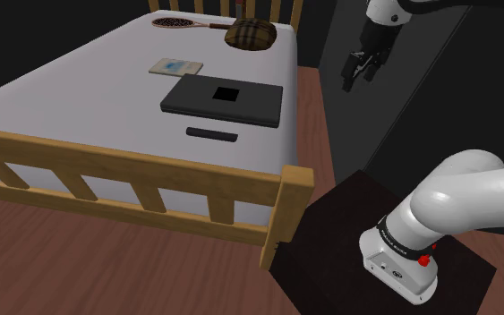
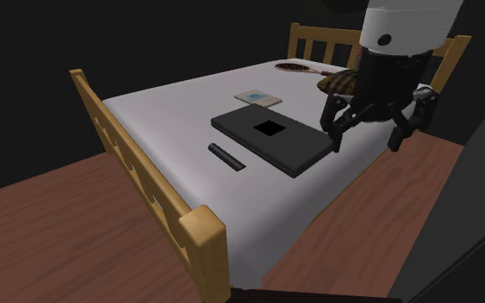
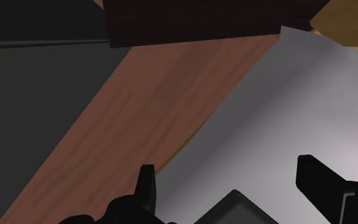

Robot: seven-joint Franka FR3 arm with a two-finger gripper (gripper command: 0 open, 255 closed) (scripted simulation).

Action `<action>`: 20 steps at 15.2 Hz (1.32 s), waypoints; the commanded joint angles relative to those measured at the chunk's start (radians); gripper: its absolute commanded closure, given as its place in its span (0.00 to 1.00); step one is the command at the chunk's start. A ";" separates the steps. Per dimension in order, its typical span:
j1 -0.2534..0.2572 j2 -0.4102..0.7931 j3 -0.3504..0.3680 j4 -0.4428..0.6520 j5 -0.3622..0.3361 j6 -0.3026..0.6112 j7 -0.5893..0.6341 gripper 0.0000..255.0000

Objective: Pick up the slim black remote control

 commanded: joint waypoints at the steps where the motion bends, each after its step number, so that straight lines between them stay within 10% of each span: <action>1: 0.000 0.000 0.000 0.000 0.000 0.000 0.000 0.00; 20: 0.167 0.673 0.028 0.281 0.114 0.345 -0.214 0.00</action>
